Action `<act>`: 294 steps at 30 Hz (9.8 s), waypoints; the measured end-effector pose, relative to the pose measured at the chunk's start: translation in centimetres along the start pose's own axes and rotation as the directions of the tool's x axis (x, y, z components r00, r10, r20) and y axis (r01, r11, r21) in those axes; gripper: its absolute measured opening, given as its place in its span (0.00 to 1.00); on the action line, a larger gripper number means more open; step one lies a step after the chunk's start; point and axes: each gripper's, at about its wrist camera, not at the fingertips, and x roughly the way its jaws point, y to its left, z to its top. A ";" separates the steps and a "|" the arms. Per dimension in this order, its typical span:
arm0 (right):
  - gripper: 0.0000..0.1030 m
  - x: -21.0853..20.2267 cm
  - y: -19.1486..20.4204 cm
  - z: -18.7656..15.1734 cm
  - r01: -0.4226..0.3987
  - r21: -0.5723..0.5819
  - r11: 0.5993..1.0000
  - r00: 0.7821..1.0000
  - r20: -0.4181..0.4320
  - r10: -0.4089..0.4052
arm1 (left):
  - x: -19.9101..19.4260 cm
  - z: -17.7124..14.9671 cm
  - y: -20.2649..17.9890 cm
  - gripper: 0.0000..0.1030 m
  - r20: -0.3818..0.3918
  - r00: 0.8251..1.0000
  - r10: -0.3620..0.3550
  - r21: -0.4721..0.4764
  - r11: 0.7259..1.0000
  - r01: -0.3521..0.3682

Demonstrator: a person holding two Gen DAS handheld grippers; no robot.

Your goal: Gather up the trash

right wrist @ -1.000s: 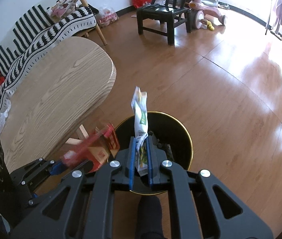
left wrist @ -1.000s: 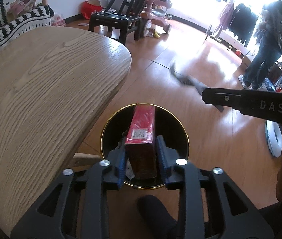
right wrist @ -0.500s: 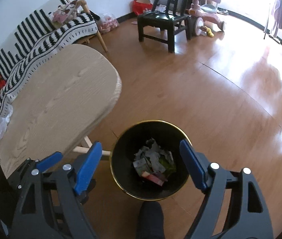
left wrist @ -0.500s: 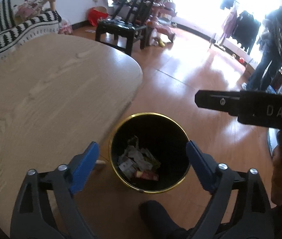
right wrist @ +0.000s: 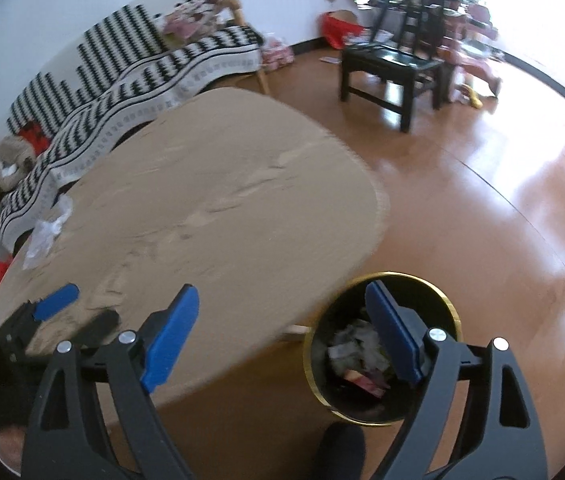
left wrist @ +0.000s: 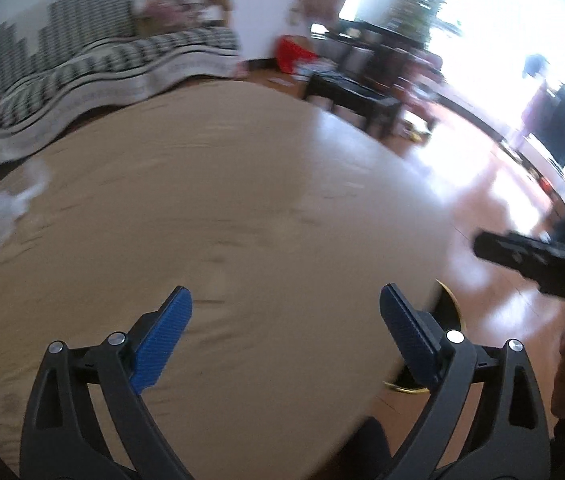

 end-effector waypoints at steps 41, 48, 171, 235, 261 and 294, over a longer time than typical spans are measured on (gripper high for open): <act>0.60 25.9 47.4 4.1 -0.284 -0.641 0.713 0.959 -0.180 0.220 | -1.0 2.8 41.9 0.89 0.011 0.943 0.332 -0.350 0.885 -0.307; 0.10 25.3 45.2 4.8 -0.337 -0.601 0.725 0.942 -0.210 0.263 | 1.0 3.5 40.0 0.76 -0.006 0.945 0.326 -0.286 0.905 -0.314; 0.65 0.5 -14.9 -7.1 0.086 0.195 0.977 0.995 -0.068 -0.074 | 8.4 -5.7 -19.8 0.41 -0.180 0.949 -0.258 0.182 0.940 0.290; 0.90 3.9 30.1 -3.5 -0.234 -0.402 0.885 0.967 -0.004 0.254 | -16.3 -8.0 26.5 0.93 0.063 0.897 0.437 -0.414 0.829 -0.375; 0.90 3.1 28.3 -3.5 -0.230 -0.387 0.893 0.969 -0.003 0.248 | -15.4 -8.1 26.3 0.93 0.054 0.909 0.414 -0.410 0.839 -0.358; 0.90 2.9 27.8 -3.5 -0.229 -0.391 0.892 0.969 -0.006 0.246 | -14.9 -8.7 25.5 0.93 0.040 0.911 0.411 -0.399 0.842 -0.362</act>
